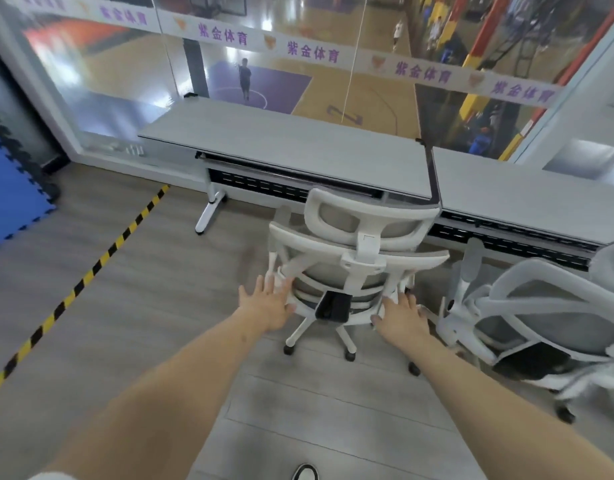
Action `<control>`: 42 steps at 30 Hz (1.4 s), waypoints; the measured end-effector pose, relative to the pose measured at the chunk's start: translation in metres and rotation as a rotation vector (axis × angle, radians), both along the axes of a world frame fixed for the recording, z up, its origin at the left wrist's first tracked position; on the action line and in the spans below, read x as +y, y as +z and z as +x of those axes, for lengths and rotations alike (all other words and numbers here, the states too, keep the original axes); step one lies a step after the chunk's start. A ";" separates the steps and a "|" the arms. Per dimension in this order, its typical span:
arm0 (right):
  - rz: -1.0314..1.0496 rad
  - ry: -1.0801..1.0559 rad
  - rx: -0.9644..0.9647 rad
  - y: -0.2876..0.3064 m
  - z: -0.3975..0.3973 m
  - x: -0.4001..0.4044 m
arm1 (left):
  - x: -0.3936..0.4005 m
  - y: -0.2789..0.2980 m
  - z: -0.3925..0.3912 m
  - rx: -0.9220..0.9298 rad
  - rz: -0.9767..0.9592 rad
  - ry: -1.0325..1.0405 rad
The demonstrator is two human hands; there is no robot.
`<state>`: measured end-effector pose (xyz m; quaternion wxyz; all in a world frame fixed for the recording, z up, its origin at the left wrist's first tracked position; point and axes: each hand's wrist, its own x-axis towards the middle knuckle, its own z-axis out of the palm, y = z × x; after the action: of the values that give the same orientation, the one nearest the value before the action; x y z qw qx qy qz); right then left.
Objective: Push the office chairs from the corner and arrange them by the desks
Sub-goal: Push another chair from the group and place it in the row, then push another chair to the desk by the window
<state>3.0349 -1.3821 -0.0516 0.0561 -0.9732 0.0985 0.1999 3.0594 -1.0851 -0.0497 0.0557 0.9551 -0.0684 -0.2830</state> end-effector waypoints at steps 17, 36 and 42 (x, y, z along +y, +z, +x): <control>0.188 1.282 -0.096 0.071 -0.395 0.671 | 0.477 0.076 -0.636 -0.254 0.225 1.108; 0.373 1.941 -0.100 0.080 -0.745 1.200 | 0.803 0.074 -1.035 -0.348 0.294 1.911; 0.343 1.912 -0.090 0.078 -0.785 1.313 | 0.913 0.062 -1.082 -0.262 0.284 1.896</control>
<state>2.2496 -0.0689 0.0269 0.0149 -0.6277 -0.7664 0.1354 1.9778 -0.1724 0.0127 0.1368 0.6352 0.7600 -0.0174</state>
